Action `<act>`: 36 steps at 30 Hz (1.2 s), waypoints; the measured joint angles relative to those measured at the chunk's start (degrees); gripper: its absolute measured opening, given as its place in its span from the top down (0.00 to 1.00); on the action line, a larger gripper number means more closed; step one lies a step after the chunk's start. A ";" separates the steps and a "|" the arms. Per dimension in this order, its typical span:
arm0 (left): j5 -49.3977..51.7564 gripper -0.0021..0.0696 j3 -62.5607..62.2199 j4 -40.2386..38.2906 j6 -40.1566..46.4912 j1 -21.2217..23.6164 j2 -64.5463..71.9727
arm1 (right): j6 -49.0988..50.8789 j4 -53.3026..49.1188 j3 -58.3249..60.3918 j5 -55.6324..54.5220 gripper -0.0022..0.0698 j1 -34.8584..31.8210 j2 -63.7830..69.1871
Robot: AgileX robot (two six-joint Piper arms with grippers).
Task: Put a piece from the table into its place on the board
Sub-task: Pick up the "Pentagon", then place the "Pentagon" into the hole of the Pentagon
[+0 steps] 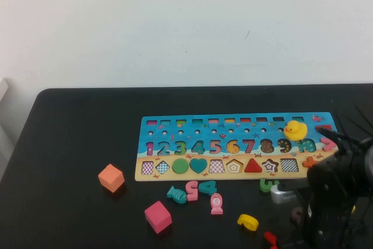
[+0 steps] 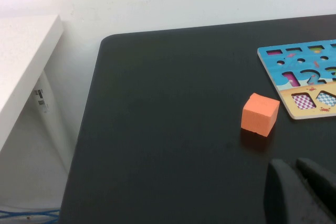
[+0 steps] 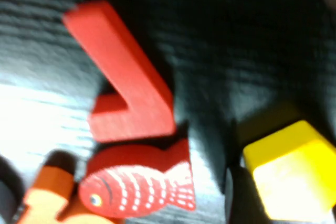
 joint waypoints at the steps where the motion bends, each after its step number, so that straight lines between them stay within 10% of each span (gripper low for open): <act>1: 0.00 0.97 0.00 0.00 0.00 0.00 0.00 | -0.52 0.00 -0.86 0.64 0.47 0.00 0.24; 36: 0.00 0.97 0.00 0.00 0.00 0.00 0.00 | -9.96 7.81 -57.62 19.68 0.47 0.00 24.77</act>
